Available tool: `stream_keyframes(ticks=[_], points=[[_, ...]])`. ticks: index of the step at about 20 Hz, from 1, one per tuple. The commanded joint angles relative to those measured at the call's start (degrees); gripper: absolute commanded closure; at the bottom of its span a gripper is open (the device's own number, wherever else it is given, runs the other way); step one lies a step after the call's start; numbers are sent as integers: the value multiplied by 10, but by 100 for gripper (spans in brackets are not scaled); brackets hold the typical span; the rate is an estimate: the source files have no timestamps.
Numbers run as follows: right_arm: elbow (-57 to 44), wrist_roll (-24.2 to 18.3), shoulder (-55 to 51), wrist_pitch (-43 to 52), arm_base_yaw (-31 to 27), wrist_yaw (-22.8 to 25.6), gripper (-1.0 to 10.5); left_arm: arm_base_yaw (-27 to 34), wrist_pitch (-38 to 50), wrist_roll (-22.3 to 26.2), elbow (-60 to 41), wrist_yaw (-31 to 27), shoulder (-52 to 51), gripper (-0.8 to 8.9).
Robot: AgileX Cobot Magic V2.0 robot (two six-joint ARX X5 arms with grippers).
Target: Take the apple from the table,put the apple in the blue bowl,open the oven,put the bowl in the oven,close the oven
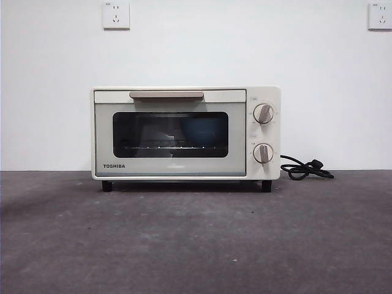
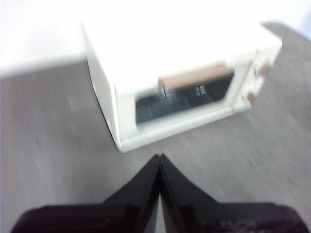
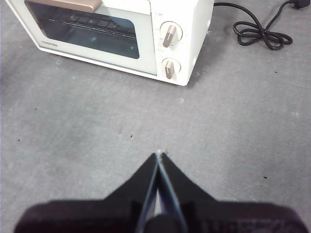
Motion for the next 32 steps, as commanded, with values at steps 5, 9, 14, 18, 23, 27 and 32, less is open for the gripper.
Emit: stream_keyframes(ticks=[5, 9, 14, 18, 23, 27, 32], points=[[-5, 6, 1, 2, 0, 2, 946, 12, 296, 62, -258, -1, -117, 817], [-5, 6, 2, 2, 0, 2, 946, 25, 384, 59, -424, -45, -215, 817], [-5, 6, 3, 2, 0, 2, 946, 26, 398, 57, -535, -125, -313, 817], [-5, 6, 3, 2, 0, 2, 946, 26, 410, 48, -591, -153, -339, 817], [-5, 6, 3, 2, 0, 2, 946, 26, 404, 44, -604, -194, -367, 817], [-5, 6, 3, 2, 0, 2, 946, 26, 301, 39, -604, -197, -413, 817], [-5, 6, 3, 2, 0, 2, 946, 26, 237, 16, -604, -209, -485, 817]])
